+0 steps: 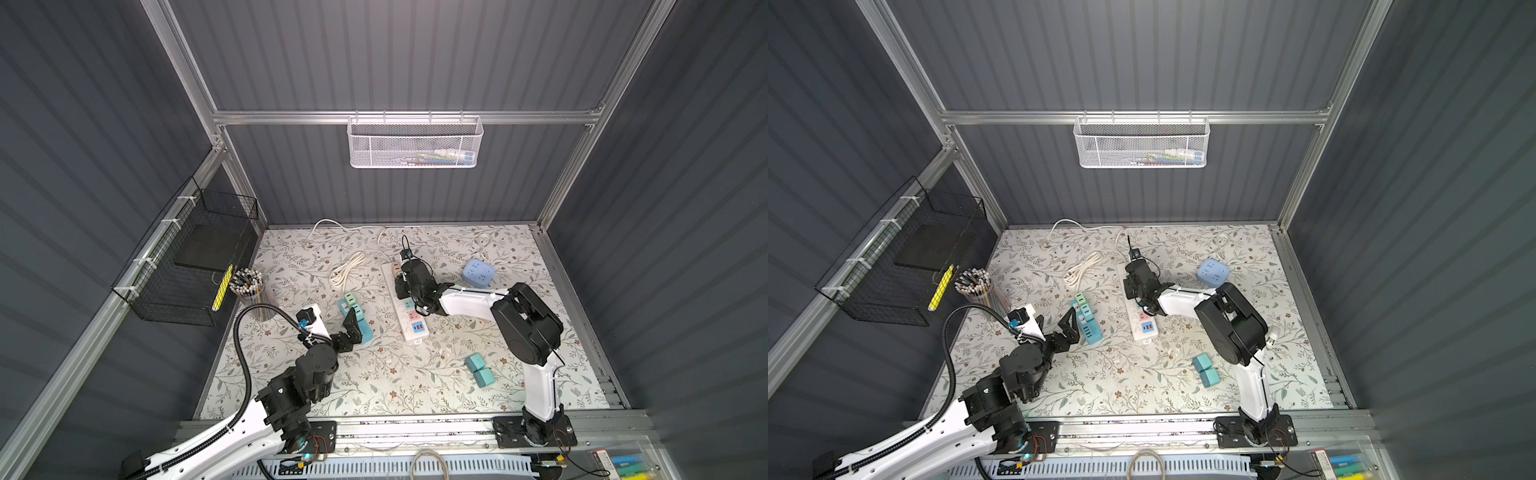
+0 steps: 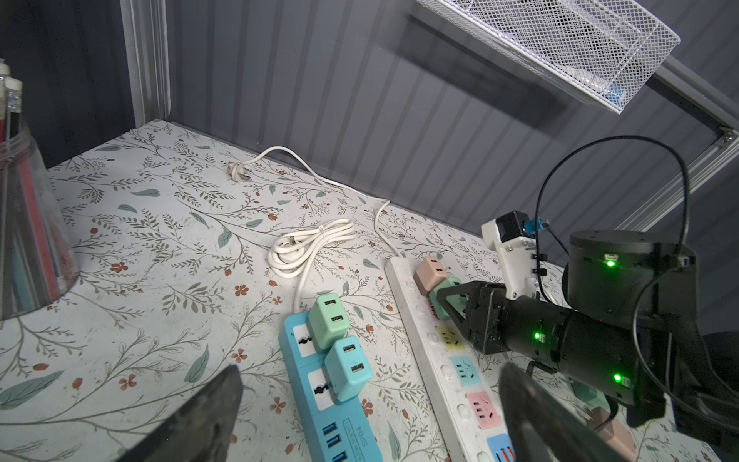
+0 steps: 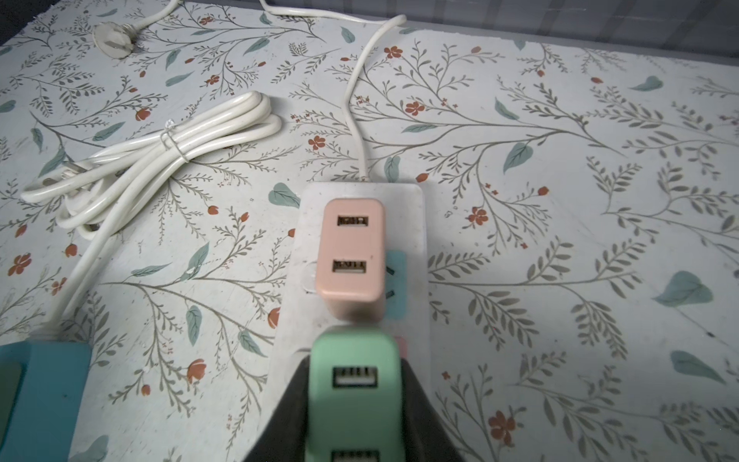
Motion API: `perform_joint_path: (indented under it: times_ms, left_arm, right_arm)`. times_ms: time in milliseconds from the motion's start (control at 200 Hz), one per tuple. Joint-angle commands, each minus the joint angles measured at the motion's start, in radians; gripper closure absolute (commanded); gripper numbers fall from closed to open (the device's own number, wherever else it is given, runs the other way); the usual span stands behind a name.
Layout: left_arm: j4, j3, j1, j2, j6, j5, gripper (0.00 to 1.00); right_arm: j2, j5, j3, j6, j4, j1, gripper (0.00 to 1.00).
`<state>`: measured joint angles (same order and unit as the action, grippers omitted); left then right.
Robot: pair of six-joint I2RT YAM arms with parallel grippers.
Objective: Insert the plug
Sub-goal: 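Press the mint charger down into the socket with the right gripper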
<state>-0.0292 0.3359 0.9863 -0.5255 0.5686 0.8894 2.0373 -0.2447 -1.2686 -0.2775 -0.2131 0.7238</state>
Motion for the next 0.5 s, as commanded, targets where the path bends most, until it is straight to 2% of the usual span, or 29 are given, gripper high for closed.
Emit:
perform_joint_path:
  times_ms: [0,335,495]
  left_arm:
    - [-0.005,-0.008,-0.004,0.013,-0.021,0.003,0.00]
    - [-0.023,-0.006,-0.003,-0.006,-0.026,0.006,0.00]
    - [-0.055,-0.017,-0.003,-0.004,-0.020,-0.003,0.00]
  right_arm:
    - [0.019,-0.041,-0.023,-0.019,0.052,0.001,0.77]
    - [0.076,-0.105,-0.080,-0.030,0.169,0.027,0.76]
    - [0.082,-0.096,-0.053,-0.047,0.179,0.034,0.76]
